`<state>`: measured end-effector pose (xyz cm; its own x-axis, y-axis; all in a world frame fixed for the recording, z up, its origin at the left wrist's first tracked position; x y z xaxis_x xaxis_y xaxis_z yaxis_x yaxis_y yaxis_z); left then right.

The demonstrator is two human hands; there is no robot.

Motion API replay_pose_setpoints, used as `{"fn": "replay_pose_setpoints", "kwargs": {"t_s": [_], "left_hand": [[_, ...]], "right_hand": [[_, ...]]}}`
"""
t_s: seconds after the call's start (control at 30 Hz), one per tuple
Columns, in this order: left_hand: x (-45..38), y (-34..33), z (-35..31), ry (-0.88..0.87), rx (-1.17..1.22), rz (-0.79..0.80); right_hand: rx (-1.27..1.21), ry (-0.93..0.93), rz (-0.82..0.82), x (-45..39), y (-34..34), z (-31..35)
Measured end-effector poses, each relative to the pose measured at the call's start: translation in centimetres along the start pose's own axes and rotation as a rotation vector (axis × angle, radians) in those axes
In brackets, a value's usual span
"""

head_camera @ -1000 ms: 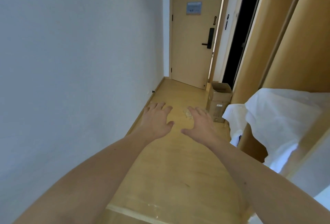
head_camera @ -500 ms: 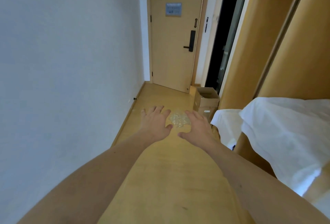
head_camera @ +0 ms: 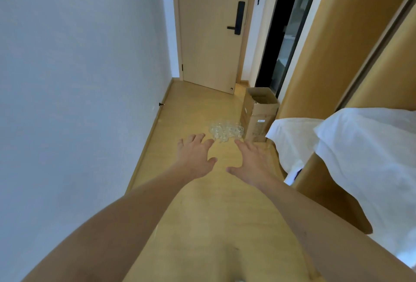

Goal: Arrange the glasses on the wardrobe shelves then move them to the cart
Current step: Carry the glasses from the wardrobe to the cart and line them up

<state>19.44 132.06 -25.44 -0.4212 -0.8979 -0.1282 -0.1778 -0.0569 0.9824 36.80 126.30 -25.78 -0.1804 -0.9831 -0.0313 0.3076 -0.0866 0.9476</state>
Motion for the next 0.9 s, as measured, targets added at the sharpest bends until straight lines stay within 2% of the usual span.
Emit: {"fn": "replay_pose_setpoints", "kwargs": {"t_s": [0.2,0.63,0.9], "left_hand": [[-6.1,-3.0,0.9,-0.014,0.009,0.025],[-26.4,-8.5,1.5,0.038,0.01,0.08],[-34.5,-10.8,2.3,0.076,0.006,0.156]], "right_hand": [[-0.018,-0.035,0.025,-6.5,-3.0,-2.3],[-0.04,-0.043,0.098,-26.2,-5.8,-8.8],[-0.062,-0.083,0.134,-34.6,-7.0,-11.7]]}}
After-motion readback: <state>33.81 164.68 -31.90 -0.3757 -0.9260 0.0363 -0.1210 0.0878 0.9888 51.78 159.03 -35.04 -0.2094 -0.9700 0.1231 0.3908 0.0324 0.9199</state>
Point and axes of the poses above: each hand's wrist, its own x-axis away from the middle knuckle, its own y-axis out of the back of the hand, z = x × y, the point moved 3 cm from there along -x, towards the middle knuckle, and after that the axes turned 5 degrees about -z, right-handed, at the moved point
